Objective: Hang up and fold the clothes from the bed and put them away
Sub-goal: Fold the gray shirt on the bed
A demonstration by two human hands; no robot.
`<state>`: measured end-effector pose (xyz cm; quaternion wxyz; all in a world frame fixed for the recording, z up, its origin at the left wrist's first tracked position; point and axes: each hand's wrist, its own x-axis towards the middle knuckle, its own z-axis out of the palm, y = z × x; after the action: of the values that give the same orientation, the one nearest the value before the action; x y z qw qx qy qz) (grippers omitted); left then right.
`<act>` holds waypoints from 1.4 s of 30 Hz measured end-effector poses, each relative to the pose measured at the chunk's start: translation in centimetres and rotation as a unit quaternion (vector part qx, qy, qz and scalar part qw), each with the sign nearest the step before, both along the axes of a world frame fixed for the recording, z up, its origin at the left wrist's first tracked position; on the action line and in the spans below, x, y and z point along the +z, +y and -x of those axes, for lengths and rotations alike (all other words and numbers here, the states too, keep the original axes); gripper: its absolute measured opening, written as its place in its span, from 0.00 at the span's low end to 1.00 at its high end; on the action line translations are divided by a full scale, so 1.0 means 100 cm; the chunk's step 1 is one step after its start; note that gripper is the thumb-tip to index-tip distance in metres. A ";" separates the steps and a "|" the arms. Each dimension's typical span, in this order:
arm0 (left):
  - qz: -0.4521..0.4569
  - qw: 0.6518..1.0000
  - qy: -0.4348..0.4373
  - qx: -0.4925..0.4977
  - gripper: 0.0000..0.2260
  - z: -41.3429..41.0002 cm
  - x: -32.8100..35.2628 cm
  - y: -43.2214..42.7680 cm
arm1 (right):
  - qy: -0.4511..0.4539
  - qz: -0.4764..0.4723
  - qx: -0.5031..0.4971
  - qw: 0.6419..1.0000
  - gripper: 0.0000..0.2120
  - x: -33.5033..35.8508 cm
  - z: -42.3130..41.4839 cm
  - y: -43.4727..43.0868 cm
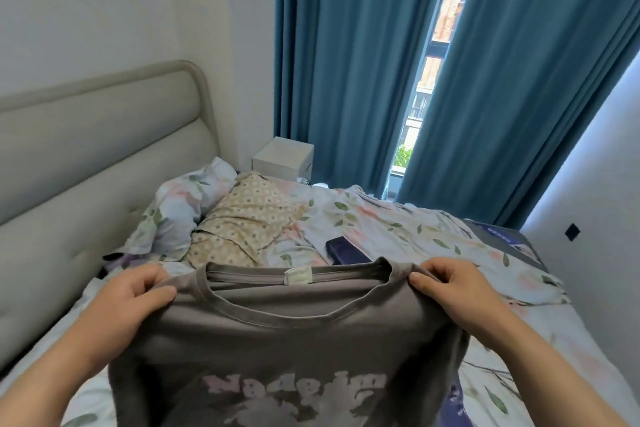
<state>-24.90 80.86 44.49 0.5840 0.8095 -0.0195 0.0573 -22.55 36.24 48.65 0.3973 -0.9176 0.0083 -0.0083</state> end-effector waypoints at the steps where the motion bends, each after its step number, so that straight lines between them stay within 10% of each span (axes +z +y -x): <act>1: -0.001 1.000 0.004 0.016 0.15 0.007 -0.002 0.002 | -0.002 0.000 0.015 1.000 0.09 0.000 -0.006 0.003; 27: 0.091 0.891 0.270 0.354 0.15 0.119 -0.222 0.126 | 0.136 0.151 0.307 0.930 0.12 -0.167 -0.142 0.272; 42: -0.173 0.793 0.237 0.534 0.14 -0.008 -0.461 0.244 | -0.092 0.190 0.421 0.882 0.12 -0.473 -0.294 0.468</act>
<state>-24.12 105.22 -1.58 0.2967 0.7668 0.5456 0.1623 6.83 83.01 1.40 0.1806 -0.8877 -0.4170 0.0739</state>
